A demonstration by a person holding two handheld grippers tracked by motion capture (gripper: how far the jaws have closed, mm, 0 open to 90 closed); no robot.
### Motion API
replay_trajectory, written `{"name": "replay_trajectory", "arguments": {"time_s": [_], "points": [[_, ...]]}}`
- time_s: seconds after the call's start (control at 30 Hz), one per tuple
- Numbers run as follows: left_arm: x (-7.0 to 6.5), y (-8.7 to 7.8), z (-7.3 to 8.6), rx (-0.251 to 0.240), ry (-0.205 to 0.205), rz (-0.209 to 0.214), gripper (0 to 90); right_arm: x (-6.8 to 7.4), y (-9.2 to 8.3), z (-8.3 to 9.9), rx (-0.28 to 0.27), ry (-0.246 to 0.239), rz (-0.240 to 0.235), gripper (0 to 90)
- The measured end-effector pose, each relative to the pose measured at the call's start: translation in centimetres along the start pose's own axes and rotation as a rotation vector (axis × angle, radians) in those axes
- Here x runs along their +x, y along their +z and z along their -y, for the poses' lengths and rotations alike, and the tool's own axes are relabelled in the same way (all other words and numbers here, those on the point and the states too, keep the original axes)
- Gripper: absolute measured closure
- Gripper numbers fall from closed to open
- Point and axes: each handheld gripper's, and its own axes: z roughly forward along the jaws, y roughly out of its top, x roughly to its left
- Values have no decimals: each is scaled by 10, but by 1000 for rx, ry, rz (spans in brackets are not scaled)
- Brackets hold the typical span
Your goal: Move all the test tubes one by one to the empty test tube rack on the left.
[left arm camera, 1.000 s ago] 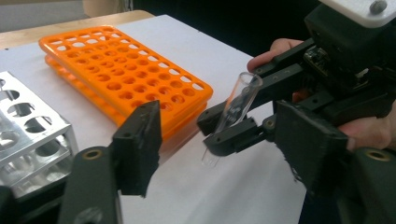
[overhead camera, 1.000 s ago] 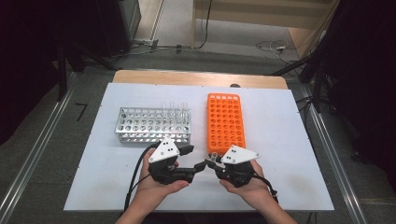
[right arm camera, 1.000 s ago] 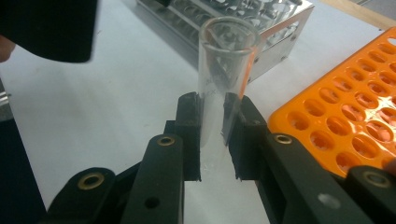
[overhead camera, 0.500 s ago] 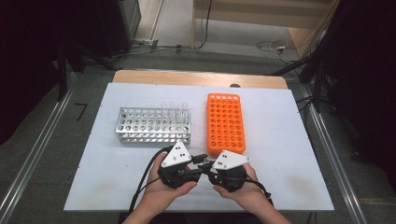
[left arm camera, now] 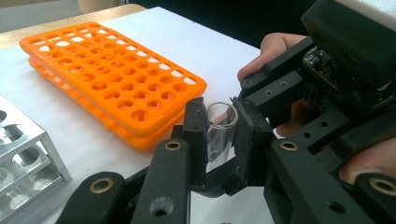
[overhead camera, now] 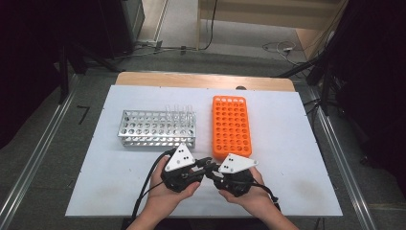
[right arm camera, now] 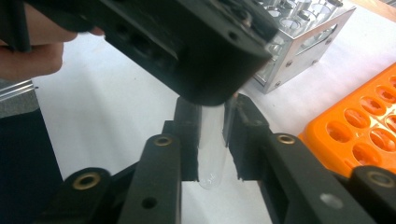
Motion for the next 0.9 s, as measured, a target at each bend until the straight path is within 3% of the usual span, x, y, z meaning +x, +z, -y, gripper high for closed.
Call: {"name": "replay_trajectory", "arguments": {"time_s": [0.17, 0.27, 0.47, 0.57, 0.9], "points": [[9, -7, -2, -16, -12, -21, 758, -8, -6, 3, -13, 14, -39, 464], [17, -14, -5, -25, -16, -42, 759, -16, -13, 7, -25, 33, -24, 279], [39, -31, -15, -43, -23, -98, 759, -34, -36, 19, -97, 71, 12, 59], [51, -40, -21, -49, -27, -128, 759, -43, -49, 27, -129, 95, 48, 2], [94, -62, -41, -73, -45, -234, 759, -67, -84, 56, -168, 160, 127, 2]]}}
